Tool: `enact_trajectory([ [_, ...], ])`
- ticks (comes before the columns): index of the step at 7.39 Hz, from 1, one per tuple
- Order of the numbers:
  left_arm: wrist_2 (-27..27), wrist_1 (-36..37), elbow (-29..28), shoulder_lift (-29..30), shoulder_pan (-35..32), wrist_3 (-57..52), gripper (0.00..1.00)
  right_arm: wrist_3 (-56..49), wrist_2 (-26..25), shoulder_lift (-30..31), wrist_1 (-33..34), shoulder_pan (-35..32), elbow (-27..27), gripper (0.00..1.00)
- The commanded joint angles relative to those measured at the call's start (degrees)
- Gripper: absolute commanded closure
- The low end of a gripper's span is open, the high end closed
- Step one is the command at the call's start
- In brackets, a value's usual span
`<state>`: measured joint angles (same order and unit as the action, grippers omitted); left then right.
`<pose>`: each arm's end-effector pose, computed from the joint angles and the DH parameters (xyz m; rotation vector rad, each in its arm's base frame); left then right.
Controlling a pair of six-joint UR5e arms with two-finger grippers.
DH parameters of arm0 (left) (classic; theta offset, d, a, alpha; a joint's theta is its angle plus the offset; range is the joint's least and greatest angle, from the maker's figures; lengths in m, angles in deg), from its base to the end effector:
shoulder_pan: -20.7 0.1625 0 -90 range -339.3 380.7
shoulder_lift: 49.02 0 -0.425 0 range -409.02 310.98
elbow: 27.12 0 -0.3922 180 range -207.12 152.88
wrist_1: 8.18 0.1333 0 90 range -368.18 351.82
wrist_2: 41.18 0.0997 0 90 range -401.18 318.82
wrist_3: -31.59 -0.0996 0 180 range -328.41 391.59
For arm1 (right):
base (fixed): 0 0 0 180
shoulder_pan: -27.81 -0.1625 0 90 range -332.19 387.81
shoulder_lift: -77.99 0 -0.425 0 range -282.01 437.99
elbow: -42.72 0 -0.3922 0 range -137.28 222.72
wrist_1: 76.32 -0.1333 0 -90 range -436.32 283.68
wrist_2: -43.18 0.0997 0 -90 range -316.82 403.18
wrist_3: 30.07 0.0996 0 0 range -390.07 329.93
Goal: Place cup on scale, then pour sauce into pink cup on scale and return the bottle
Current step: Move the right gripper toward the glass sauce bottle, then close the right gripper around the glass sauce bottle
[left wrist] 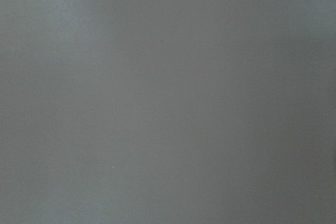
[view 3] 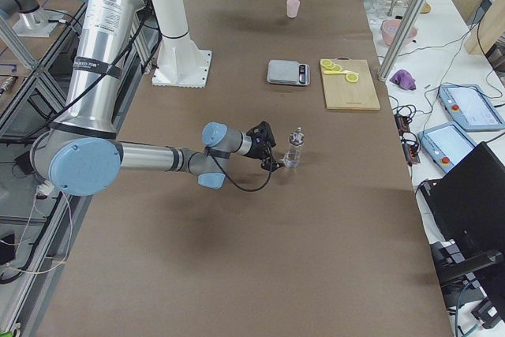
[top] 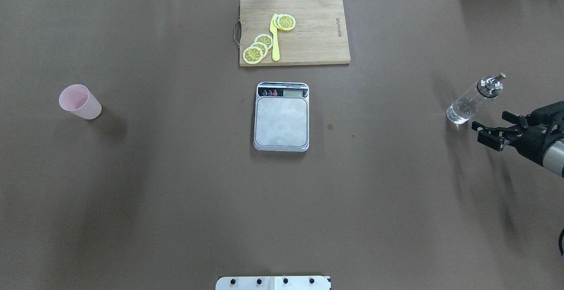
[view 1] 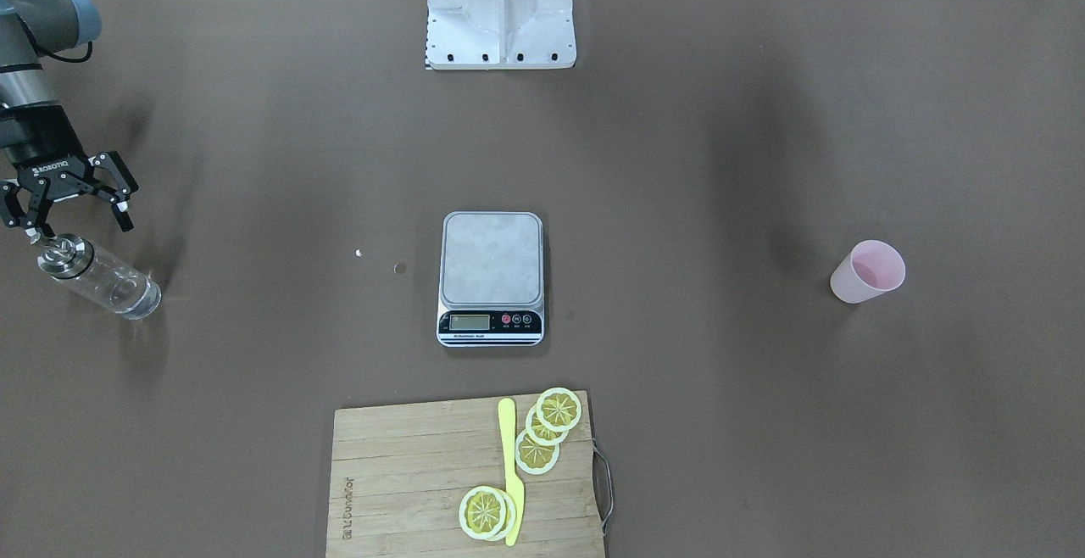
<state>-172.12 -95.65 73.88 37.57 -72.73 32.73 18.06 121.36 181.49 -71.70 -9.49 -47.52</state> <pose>-0.0960 -0.4645 0.6011 0.0988 0.7123 -0.0447 -0.2298 -0.3682 0.6008 0.9359 -0.8523 0.0610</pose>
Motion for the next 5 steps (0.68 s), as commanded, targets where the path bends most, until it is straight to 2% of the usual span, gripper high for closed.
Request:
enact_trajectory([
  [1,0.1,0.0,-0.1,0.0,0.0,0.3,0.02,-1.2,-1.3,-1.3,-0.2,0.0,0.4,0.01],
  [5,0.0,0.1,0.0,0.0,0.0,0.5,0.02,-2.8,-3.1,-3.7,-0.2,0.0,2.1,0.01],
])
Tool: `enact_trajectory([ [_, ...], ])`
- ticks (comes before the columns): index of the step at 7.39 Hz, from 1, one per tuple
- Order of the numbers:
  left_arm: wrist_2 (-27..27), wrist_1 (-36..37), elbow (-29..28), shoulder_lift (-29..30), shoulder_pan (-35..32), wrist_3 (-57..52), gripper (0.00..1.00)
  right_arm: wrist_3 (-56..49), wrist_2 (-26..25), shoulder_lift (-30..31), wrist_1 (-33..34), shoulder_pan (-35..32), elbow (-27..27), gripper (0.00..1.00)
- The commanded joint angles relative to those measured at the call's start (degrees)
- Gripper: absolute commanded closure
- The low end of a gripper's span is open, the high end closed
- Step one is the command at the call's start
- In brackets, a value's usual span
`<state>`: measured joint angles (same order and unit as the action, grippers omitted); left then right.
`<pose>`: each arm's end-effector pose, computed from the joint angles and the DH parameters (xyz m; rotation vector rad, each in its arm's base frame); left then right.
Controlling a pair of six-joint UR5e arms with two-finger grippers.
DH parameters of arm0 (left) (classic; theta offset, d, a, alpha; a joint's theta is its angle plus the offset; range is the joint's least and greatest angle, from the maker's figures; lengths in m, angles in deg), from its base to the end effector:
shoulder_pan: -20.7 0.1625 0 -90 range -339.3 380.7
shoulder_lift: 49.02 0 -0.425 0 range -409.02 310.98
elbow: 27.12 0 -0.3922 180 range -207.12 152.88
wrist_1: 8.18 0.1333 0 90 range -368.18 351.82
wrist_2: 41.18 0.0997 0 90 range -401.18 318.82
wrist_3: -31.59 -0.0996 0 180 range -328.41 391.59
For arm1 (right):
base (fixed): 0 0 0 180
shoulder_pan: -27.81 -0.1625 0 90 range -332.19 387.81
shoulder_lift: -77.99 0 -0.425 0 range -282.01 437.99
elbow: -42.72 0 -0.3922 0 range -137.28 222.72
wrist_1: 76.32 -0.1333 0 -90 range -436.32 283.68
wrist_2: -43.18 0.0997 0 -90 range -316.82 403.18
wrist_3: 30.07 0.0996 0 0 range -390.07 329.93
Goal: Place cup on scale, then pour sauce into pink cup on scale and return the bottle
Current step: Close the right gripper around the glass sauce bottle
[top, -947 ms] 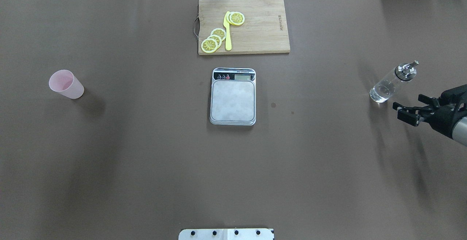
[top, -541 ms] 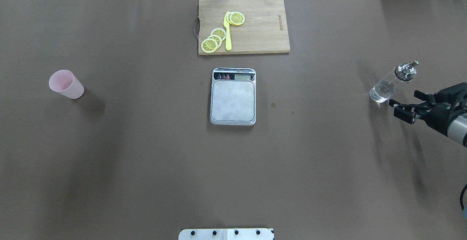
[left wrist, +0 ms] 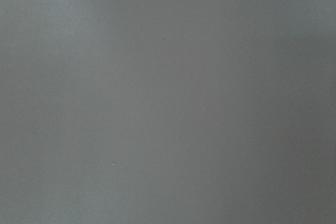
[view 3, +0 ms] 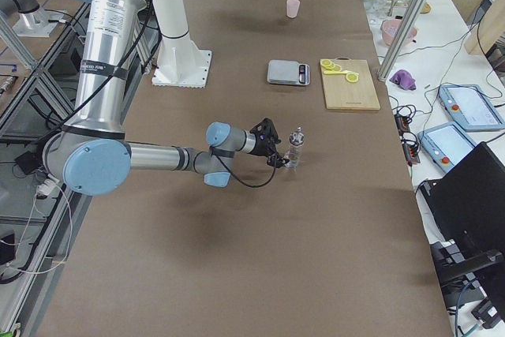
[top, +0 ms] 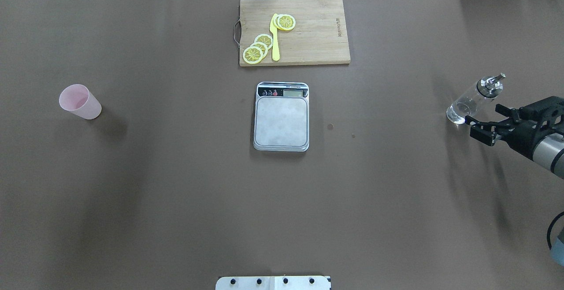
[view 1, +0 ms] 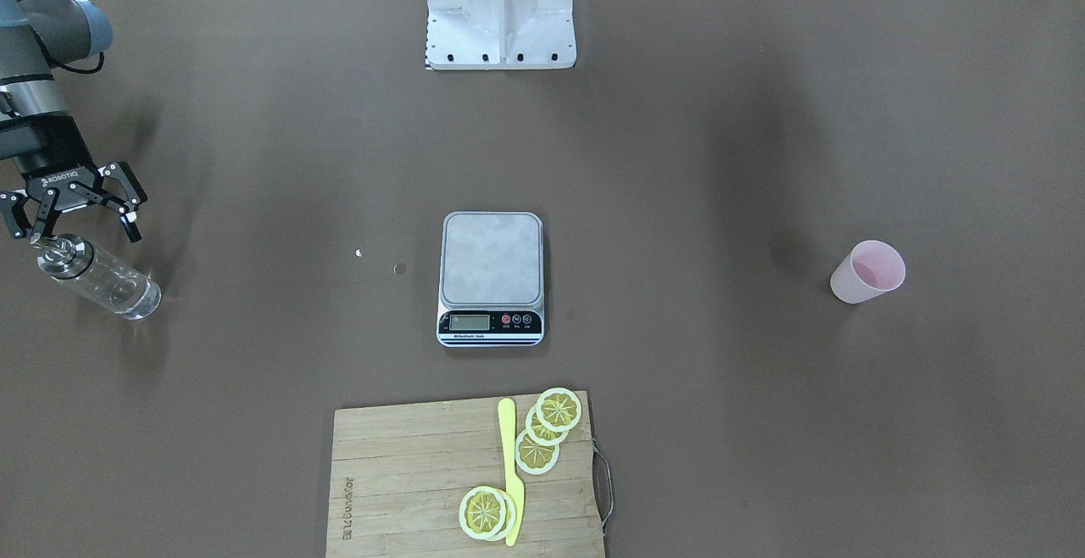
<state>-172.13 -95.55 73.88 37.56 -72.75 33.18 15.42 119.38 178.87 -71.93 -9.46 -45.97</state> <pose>-0.0961 -0.4643 0.6014 0.0943 0.7129 -0.0533 -0.2425 -0.3819 0.5947 0.9899 -0.8274 0.0460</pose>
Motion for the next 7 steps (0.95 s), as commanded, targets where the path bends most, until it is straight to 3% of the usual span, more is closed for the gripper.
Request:
enact_trajectory([
  [1,0.0,0.0,0.0,0.2,0.0,0.1,0.02,-0.2,-1.2,-1.5,0.0,0.0,1.0,0.01],
  [7,0.0,0.4,0.3,0.8,0.0,0.2,0.02,-1.7,-1.1,-3.7,0.3,-1.6,2.9,0.01],
])
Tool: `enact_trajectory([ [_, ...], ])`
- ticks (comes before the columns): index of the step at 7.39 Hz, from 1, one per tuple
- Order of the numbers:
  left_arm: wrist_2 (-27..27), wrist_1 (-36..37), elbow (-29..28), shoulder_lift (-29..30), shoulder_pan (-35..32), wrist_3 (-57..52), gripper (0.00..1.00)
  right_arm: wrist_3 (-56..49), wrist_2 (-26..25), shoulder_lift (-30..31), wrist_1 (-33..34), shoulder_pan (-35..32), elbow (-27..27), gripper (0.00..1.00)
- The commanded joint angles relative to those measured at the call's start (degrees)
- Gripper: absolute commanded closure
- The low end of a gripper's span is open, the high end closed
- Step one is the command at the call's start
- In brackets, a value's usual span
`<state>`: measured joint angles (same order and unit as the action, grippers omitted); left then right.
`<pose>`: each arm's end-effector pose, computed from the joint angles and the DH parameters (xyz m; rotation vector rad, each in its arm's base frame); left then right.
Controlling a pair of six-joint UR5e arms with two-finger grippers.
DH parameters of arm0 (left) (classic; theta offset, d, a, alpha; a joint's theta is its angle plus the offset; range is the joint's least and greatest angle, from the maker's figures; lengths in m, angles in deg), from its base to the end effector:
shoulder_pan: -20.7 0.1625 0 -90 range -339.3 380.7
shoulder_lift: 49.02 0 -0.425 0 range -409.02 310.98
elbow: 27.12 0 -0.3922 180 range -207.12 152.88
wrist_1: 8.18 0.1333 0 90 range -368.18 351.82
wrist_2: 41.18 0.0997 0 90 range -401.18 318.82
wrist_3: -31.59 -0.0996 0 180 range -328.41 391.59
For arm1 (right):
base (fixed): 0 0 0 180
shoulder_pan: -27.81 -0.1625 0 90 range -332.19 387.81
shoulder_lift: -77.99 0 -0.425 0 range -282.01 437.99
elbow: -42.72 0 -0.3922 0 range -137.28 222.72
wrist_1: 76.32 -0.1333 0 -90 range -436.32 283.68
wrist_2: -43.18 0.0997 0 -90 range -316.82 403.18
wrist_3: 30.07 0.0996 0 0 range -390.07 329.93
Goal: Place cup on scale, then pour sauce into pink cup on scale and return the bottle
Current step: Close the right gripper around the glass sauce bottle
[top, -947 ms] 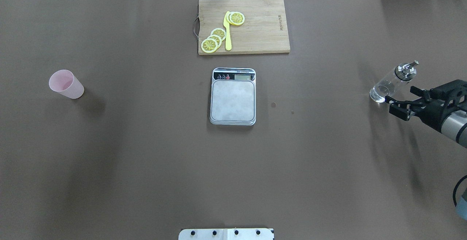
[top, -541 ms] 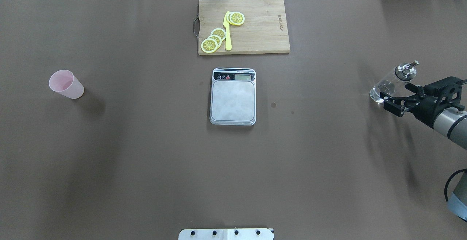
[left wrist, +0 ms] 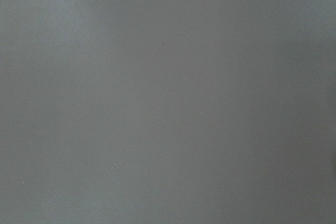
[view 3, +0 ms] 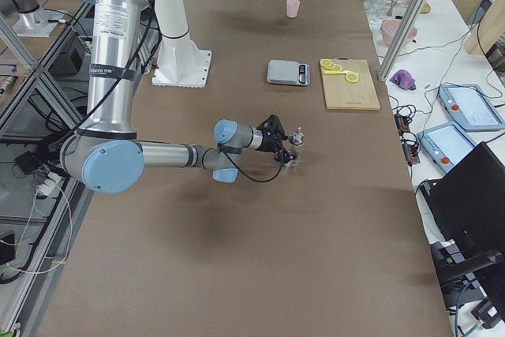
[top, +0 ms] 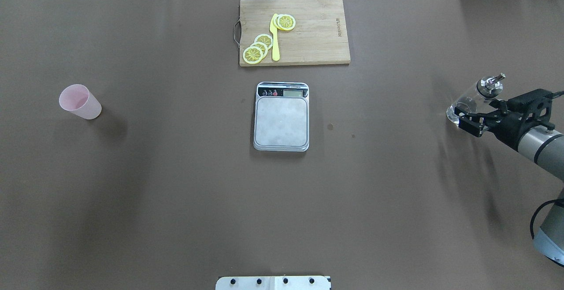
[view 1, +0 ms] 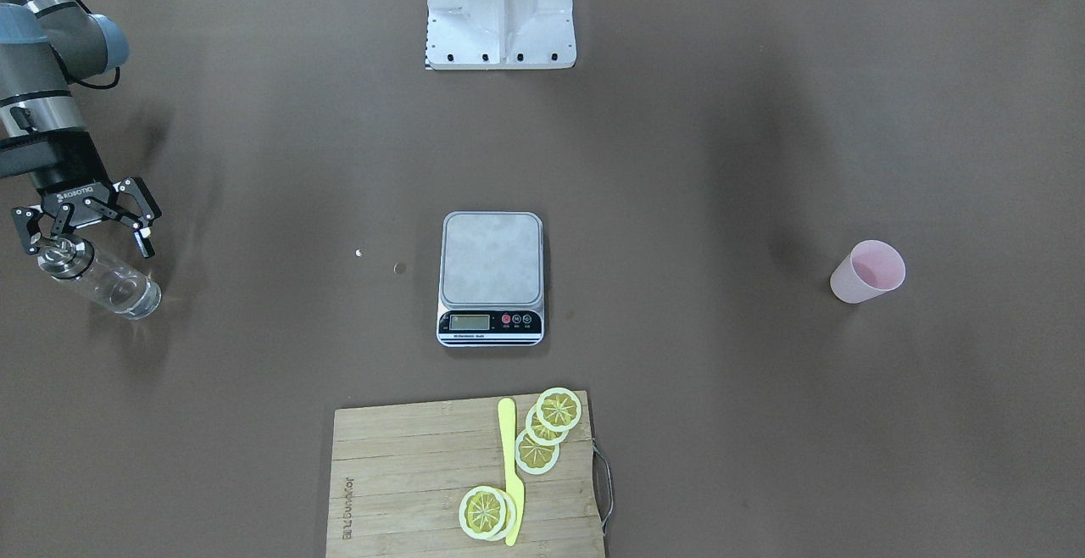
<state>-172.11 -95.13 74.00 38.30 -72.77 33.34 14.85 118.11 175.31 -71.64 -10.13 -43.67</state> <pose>-0.0966 -0.4694 0.5950 0.1007 0.7124 -0.0535 -0.2573 -0.4025 0.5883 1.0224 -0.8162 0.0644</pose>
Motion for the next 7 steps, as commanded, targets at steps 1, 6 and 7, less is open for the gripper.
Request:
enact_trajectory([
  [1,0.1,0.0,0.1,0.0,0.0,0.0,0.02,-1.6,0.1,-0.3,-0.1,-1.0,0.8,0.01],
  [6,0.0,0.1,0.6,0.0,0.0,0.0,0.02,-1.6,0.1,-3.1,-0.1,-1.6,2.8,0.02],
  [7,0.0,0.1,0.7,0.0,0.0,0.0,0.02,-1.4,0.2,-3.2,-0.2,-1.9,2.8,0.03],
])
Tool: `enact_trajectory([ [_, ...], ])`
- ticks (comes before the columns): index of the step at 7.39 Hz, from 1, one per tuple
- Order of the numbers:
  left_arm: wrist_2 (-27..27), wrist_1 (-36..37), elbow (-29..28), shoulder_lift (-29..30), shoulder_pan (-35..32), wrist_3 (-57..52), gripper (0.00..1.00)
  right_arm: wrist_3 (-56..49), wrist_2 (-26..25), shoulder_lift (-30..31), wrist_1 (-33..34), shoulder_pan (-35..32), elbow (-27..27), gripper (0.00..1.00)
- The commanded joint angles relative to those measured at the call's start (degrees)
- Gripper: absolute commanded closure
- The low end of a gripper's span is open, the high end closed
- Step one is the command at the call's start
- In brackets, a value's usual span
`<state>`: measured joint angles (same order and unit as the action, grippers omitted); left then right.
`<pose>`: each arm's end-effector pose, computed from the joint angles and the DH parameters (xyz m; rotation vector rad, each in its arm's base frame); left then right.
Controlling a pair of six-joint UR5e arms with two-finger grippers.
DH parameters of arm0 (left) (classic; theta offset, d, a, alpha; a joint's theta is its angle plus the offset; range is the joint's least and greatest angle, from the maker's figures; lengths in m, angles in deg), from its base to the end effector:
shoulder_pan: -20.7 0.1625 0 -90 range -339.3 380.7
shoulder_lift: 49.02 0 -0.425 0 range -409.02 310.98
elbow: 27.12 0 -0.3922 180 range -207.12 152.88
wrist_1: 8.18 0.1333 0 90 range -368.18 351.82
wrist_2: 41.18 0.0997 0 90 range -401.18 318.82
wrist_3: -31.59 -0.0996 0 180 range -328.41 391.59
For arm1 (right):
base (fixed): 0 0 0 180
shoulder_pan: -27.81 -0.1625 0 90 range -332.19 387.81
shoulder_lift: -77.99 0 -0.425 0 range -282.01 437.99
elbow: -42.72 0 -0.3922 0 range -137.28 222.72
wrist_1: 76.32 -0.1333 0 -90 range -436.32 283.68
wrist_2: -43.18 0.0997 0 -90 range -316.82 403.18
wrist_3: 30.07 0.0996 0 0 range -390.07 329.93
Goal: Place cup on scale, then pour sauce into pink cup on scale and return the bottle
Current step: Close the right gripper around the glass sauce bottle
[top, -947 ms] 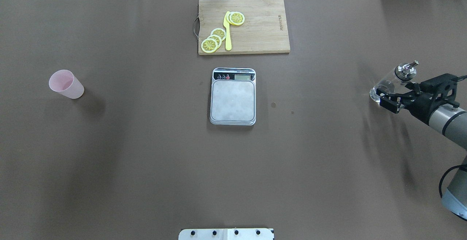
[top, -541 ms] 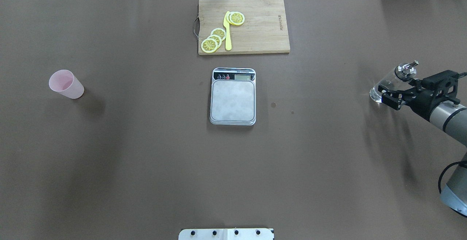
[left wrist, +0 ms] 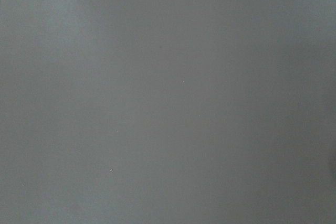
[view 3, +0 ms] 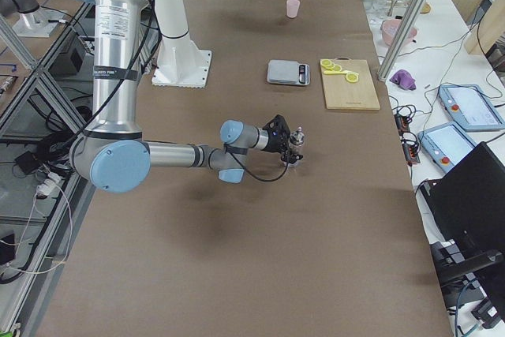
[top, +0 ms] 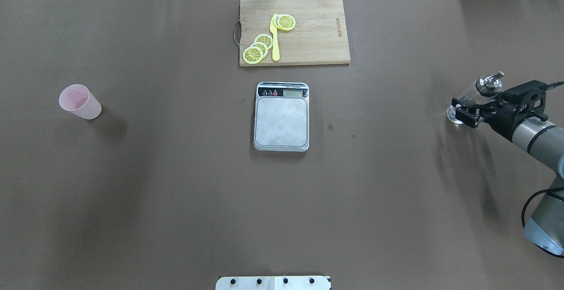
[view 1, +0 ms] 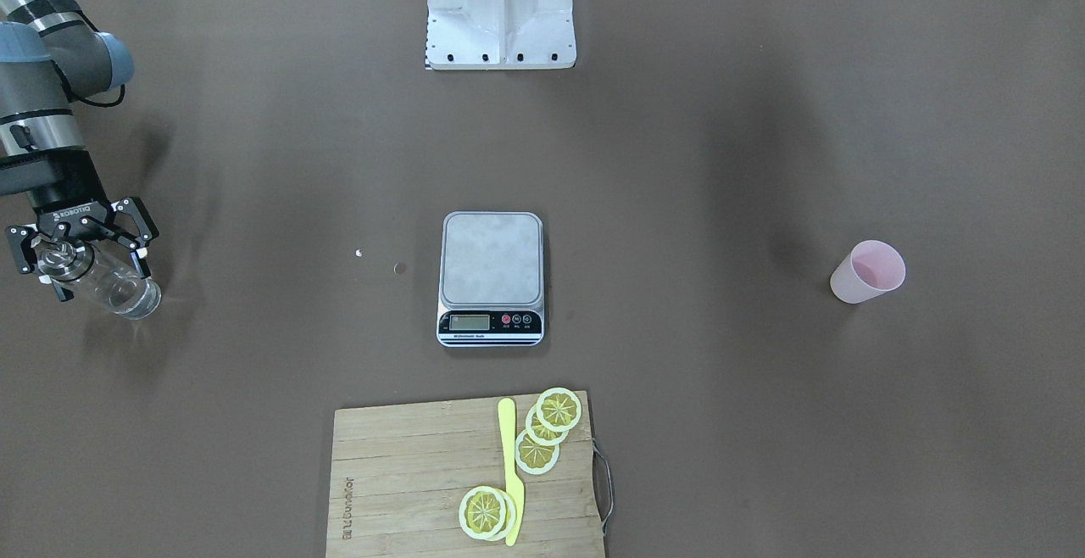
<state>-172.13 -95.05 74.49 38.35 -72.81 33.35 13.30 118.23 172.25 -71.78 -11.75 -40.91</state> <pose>-0.0970 -0.4697 0.5905 0.1086 0.7125 -0.0515 -0.2633 -0.4237 0.5876 1.0482 -0.7948 0.0653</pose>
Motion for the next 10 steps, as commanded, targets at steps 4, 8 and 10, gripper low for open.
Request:
enact_trajectory([
  [4,-1.0,0.2,0.5,-0.2,0.0,0.0,0.02,0.1,0.2,0.0,-0.1,-0.3,0.7,0.05],
  [8,-1.2,0.2,0.4,-0.4,-0.1,0.0,0.02,0.8,0.3,0.0,-0.2,-0.3,0.7,0.57],
  [10,-1.2,0.2,0.6,-0.1,0.0,0.0,0.02,1.0,0.6,0.2,-0.2,-0.5,-0.6,1.00],
])
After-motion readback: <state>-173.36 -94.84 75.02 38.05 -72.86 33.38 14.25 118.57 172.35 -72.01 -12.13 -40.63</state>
